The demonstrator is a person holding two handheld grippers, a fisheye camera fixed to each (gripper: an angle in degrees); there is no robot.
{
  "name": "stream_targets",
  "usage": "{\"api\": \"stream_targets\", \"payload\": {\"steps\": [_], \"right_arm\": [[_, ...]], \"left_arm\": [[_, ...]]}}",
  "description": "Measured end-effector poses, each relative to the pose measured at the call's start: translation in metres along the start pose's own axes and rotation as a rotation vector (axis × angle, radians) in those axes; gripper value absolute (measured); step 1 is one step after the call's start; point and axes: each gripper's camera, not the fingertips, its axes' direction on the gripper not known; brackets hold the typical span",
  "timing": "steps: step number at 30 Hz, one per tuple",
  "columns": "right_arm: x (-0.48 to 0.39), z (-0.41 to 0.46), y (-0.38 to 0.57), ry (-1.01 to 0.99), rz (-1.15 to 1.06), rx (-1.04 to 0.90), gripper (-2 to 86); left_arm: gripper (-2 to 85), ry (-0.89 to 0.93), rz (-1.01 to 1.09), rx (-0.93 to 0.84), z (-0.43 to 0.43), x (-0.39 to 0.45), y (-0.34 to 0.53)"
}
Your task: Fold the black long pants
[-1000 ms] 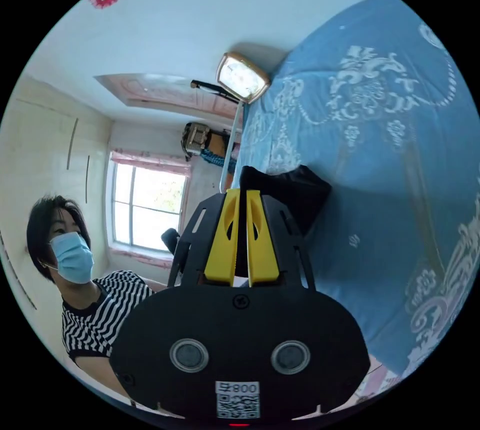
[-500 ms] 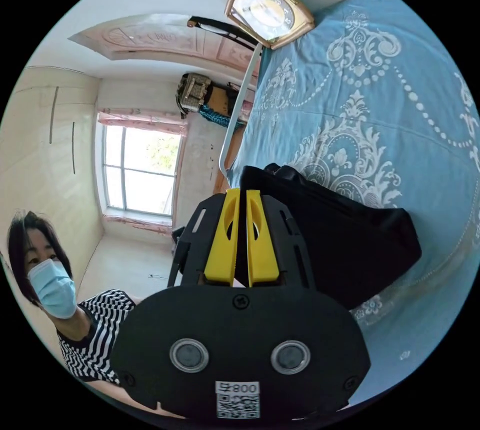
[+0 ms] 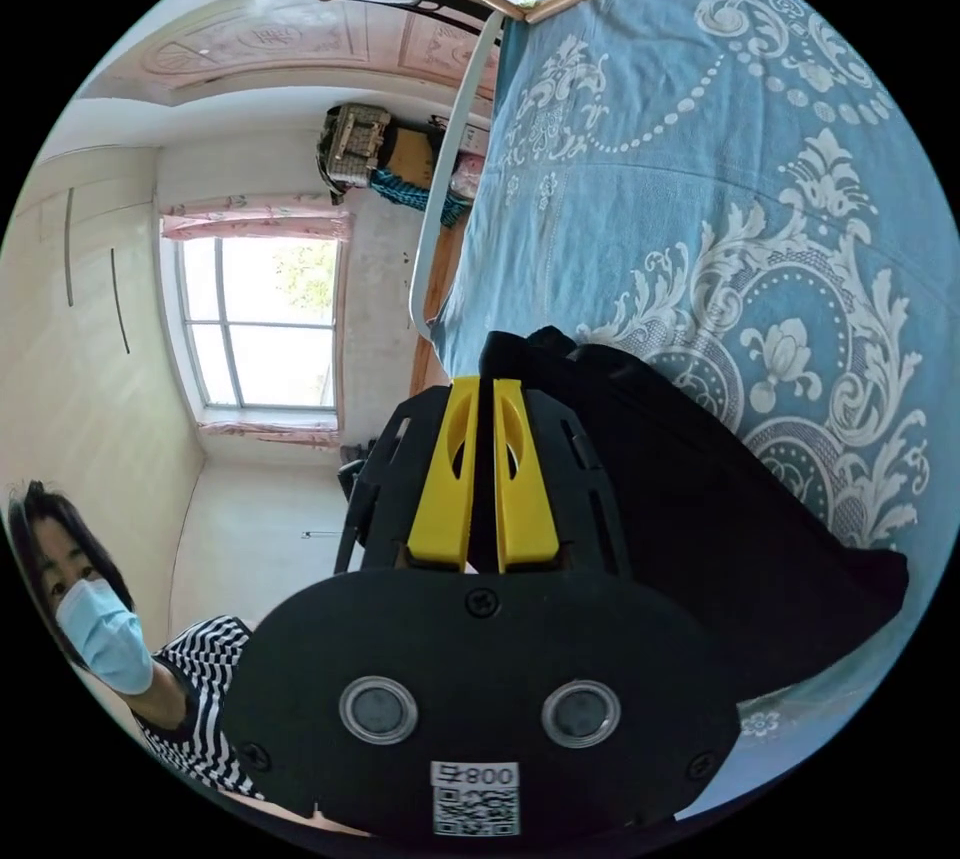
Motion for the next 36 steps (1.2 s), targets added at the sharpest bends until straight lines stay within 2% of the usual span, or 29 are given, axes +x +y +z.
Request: {"api": "stream_targets", "payload": {"steps": [4, 11, 15, 19, 23, 26, 28, 32, 36], "right_arm": [[0.0, 0.023, -0.016, -0.031, 0.02, -0.025, 2.7], [-0.03, -0.001, 0.013, -0.032, -0.117, 0.108, 0.8], [-0.036, 0.035, 0.012, 0.036, -0.14, -0.002, 0.2], [-0.032, 0.079, -0.006, 0.187, -0.136, -0.099, 0.1], [-0.036, 0.071, -0.01, 0.12, -0.135, -0.08, 0.0], [-0.053, 0.04, 0.02, 0.113, -0.231, -0.046, 0.0], [-0.051, 0.022, 0.046, 0.14, -0.23, -0.007, 0.0], [-0.003, 0.011, 0.071, 0.281, -0.06, 0.051, 0.0], [0.015, 0.011, 0.07, 0.201, -0.005, 0.028, 0.2]], "left_arm": [[4.9, -0.003, -0.085, -0.01, -0.015, -0.036, -0.011], [4.7, -0.084, -0.134, 0.092, -0.066, -0.058, -0.009], [1.4, -0.178, -0.04, 0.179, -0.089, -0.04, -0.012], [0.4, -0.217, 0.119, 0.052, -0.067, -0.023, -0.033], [0.2, -0.42, 0.105, -0.096, -0.041, -0.047, -0.053], [0.1, -0.34, 0.051, -0.053, -0.053, -0.062, -0.052], [0.1, -0.345, 0.102, -0.034, -0.06, -0.057, -0.049], [0.2, -0.41, 0.129, -0.11, -0.049, -0.067, -0.049], [0.4, -0.36, 0.072, -0.101, -0.053, -0.087, -0.053]]}}
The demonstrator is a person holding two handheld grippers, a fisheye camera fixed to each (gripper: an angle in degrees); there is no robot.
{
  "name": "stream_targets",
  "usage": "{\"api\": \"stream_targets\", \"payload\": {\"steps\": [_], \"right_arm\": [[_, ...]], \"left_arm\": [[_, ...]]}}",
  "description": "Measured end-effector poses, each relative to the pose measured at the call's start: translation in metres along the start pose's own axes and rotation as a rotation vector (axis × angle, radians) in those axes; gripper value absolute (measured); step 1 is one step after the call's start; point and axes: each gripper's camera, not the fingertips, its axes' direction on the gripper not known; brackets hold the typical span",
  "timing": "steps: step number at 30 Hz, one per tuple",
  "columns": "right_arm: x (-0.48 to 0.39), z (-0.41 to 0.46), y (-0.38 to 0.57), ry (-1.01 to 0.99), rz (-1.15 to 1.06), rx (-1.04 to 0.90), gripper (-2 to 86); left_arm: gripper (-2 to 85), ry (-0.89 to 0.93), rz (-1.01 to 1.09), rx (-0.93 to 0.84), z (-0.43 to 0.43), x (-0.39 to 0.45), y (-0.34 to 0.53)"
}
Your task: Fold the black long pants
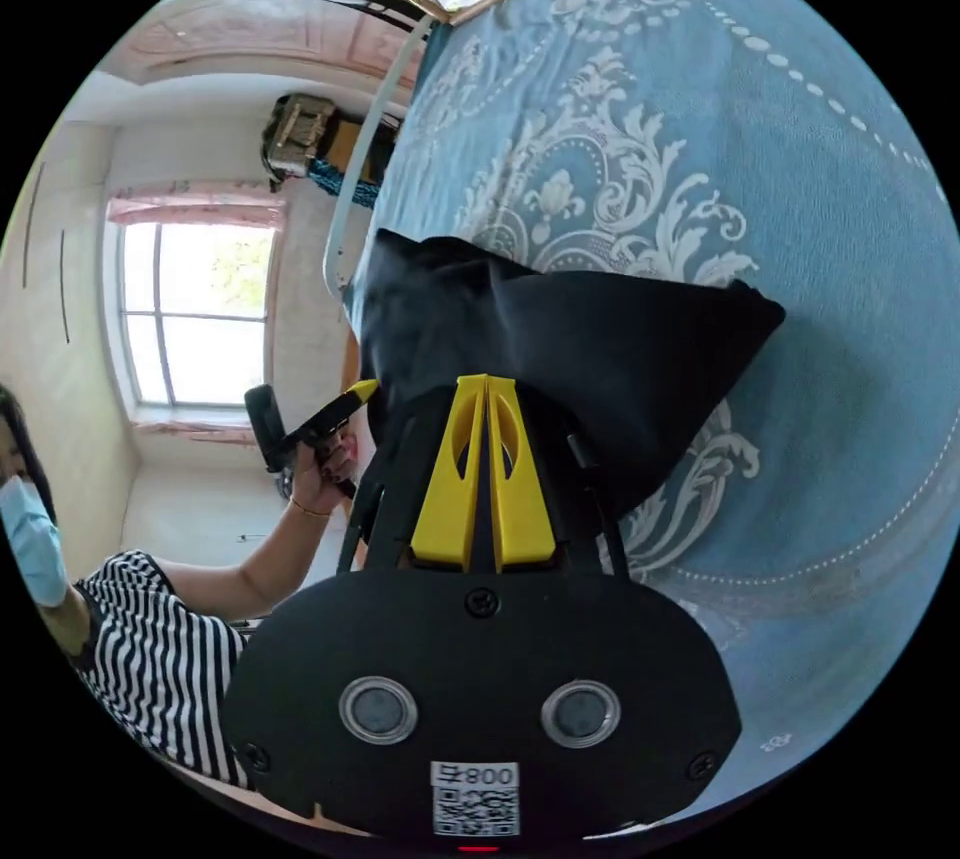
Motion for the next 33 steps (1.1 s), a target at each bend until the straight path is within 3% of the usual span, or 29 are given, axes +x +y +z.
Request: {"api": "stream_targets", "payload": {"steps": [4, 11, 21, 28, 33], "right_arm": [[-0.016, -0.021, 0.036, -0.008, -0.074, 0.008, 0.8], [0.041, -0.009, 0.136, -0.211, 0.183, -0.055, 7.2], [0.054, 0.0, 0.141, -0.397, 0.213, -0.053, 4.2], [0.059, -0.016, 0.148, -0.399, 0.174, -0.039, 3.5], [0.083, -0.02, 0.168, -0.462, 0.207, 0.002, 5.4]], "left_arm": [[1.2, 0.059, 0.01, 0.027, -0.013, -0.008, 0.012], [8.1, 0.423, -0.14, -0.153, 0.026, -0.035, 0.066], [13.9, 0.746, -0.339, -0.252, 0.096, -0.062, 0.087], [9.1, 0.919, -0.496, -0.123, 0.117, -0.081, 0.09], [5.9, 0.885, -0.504, -0.107, 0.123, -0.087, 0.092]]}}
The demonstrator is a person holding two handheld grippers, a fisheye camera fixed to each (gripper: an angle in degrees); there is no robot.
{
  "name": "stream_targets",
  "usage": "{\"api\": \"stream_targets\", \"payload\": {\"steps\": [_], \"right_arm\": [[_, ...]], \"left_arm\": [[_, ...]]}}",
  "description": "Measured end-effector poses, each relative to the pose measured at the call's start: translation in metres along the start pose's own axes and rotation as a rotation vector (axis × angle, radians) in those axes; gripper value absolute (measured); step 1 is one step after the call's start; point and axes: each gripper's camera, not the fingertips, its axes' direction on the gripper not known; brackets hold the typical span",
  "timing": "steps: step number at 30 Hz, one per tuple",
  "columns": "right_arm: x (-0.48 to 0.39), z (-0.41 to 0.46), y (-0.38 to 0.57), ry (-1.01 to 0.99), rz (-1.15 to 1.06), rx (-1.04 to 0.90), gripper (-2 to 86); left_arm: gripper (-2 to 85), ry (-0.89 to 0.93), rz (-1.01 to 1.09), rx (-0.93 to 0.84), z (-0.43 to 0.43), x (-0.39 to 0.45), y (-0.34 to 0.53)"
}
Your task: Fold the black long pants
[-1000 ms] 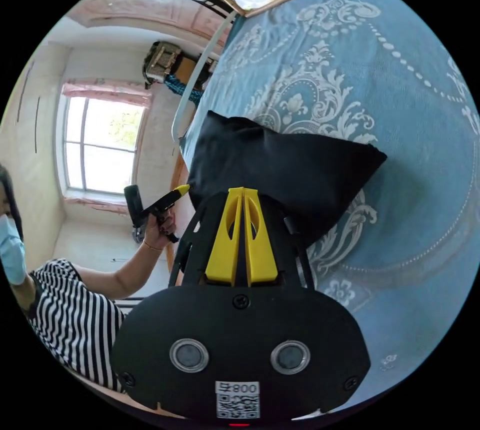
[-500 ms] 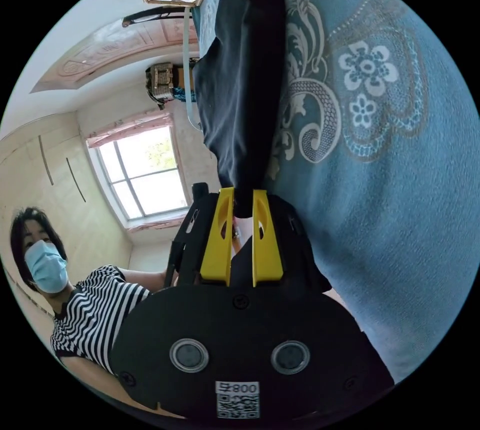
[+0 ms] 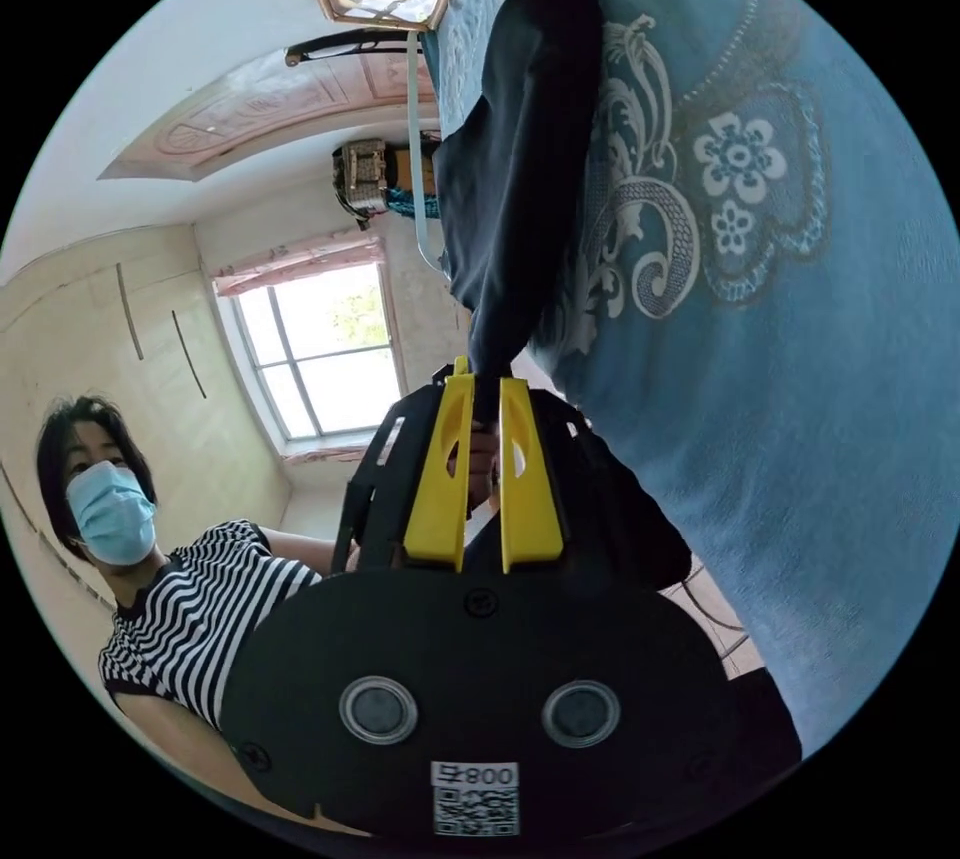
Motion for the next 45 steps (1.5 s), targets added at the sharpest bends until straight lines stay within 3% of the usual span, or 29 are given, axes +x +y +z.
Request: {"api": "stream_targets", "payload": {"steps": [7, 16, 25, 33, 38, 45], "right_arm": [[0.027, -0.004, 0.01, -0.103, 0.055, 0.059, 9.1], [0.042, -0.01, 0.01, -0.144, 0.094, 0.017, 5.6], [0.045, -0.045, 0.03, -0.158, 0.066, 0.032, 3.5], [0.06, -0.071, 0.053, -0.174, 0.061, 0.041, 3.0], [0.07, -0.094, 0.073, -0.167, 0.053, 0.049, 2.7], [0.071, -0.137, 0.124, -0.185, 0.009, 0.111, 2.1]], "left_arm": [[5.6, -0.005, -0.005, 0.001, 0.008, -0.012, -0.003], [7.7, -0.015, 0.048, 0.02, 0.021, -0.021, -0.002], [14.2, -0.055, 0.042, 0.265, 0.012, -0.045, -0.014], [12.4, -0.079, 0.076, 0.283, 0.07, -0.052, -0.032], [6.7, -0.104, 0.033, 0.305, 0.113, -0.059, -0.037], [5.6, -0.144, 0.149, 0.264, 0.198, -0.033, -0.014]]}}
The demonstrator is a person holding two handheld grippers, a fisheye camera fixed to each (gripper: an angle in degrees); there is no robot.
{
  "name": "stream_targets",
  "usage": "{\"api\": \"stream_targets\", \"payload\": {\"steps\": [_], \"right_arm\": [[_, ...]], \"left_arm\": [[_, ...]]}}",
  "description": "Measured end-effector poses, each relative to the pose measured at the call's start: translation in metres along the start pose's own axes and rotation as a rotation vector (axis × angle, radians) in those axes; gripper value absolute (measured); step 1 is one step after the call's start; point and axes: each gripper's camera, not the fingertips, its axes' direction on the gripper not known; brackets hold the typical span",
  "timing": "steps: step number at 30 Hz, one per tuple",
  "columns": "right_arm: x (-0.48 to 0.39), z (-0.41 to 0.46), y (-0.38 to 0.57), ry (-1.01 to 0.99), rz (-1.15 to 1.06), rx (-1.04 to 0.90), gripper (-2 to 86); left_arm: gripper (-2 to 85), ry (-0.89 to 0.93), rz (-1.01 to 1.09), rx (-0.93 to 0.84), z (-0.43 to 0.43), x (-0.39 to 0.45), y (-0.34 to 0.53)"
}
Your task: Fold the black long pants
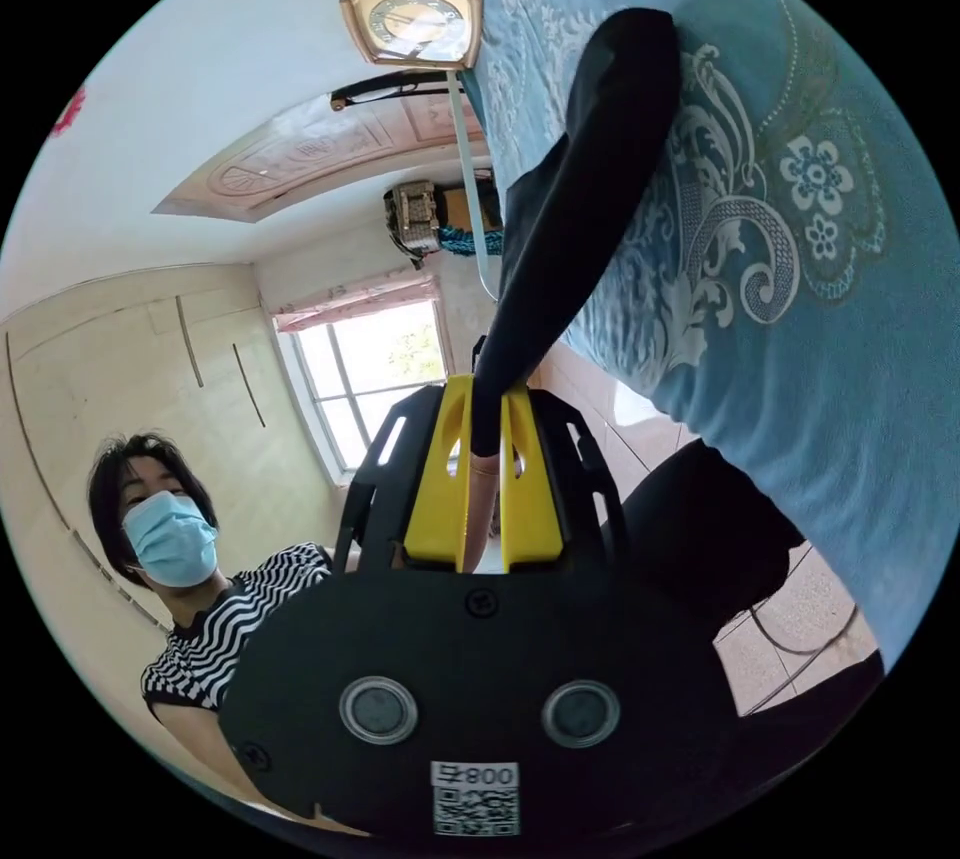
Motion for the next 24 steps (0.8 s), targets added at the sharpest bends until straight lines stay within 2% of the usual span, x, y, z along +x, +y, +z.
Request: {"api": "stream_targets", "payload": {"steps": [7, 16, 22, 24], "right_arm": [[-0.02, -0.068, 0.099, -0.058, -0.103, 0.109, 1.2], [-0.026, -0.18, 0.263, -0.107, -0.237, 0.286, 1.0], [-0.011, -0.29, 0.368, -0.135, -0.311, 0.5, 1.1], [-0.008, -0.332, 0.394, -0.138, -0.34, 0.582, 1.1]], "left_arm": [[5.3, 0.029, 0.15, -0.118, 0.09, 0.056, 0.049], [5.0, 0.143, 0.277, -0.332, 0.254, 0.107, 0.153], [4.9, 0.143, 0.327, -0.544, 0.42, 0.135, 0.231], [4.9, 0.134, 0.371, -0.653, 0.507, 0.152, 0.262]]}}
